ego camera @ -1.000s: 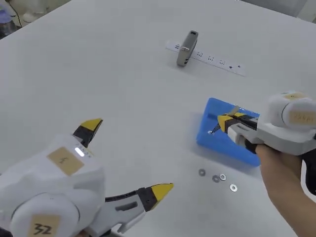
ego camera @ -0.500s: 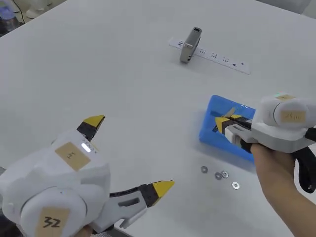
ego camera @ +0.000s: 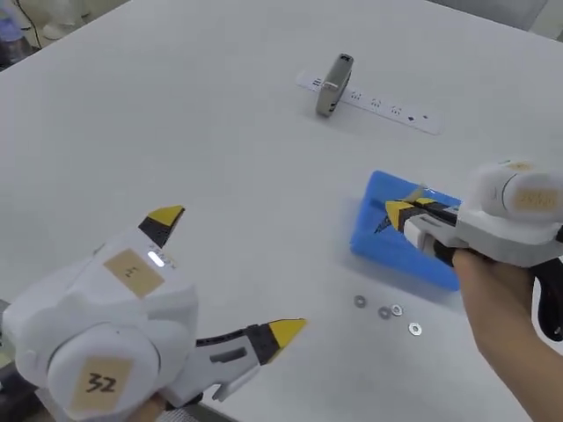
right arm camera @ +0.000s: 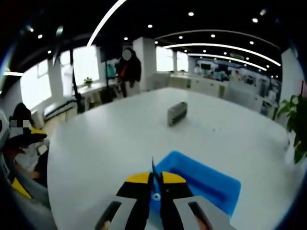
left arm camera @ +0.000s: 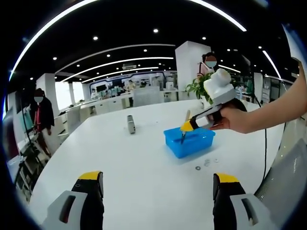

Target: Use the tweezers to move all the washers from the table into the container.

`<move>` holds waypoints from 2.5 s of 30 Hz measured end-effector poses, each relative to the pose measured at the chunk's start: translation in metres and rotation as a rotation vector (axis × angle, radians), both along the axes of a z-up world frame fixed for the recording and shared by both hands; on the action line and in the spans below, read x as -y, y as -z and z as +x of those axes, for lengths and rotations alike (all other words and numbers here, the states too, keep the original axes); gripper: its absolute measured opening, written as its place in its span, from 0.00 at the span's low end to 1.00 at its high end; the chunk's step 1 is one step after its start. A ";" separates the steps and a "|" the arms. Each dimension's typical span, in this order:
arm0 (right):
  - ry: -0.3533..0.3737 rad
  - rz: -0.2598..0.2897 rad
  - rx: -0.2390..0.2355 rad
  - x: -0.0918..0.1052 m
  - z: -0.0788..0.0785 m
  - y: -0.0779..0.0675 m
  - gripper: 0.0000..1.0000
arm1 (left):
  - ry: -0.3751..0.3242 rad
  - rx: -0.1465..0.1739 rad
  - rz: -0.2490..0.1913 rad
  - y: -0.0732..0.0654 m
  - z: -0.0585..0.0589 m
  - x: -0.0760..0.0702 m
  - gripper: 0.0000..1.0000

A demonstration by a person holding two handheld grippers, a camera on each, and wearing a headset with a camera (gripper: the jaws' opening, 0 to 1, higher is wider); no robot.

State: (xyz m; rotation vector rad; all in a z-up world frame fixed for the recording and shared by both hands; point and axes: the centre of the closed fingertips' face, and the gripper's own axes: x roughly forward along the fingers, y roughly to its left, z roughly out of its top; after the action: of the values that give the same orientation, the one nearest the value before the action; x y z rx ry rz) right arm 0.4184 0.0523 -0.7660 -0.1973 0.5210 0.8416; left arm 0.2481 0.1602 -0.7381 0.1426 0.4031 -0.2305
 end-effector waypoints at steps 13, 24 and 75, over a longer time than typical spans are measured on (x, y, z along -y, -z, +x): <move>-0.054 0.029 -0.009 0.004 -0.052 -0.018 0.03 | 0.010 0.001 0.007 0.001 0.000 0.001 0.97; -0.041 0.022 -0.077 0.015 -0.069 0.005 0.03 | 0.015 -0.007 0.013 0.003 -0.001 0.002 0.97; -0.087 -0.036 -0.071 0.011 -0.079 0.006 0.01 | 0.029 -0.021 0.040 0.007 -0.002 0.003 0.96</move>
State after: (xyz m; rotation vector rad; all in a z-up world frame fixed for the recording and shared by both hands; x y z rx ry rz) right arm 0.3396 0.0416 -0.7720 -0.2244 0.5976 0.9267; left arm 0.2462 0.1568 -0.7449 0.1859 0.4274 -0.2522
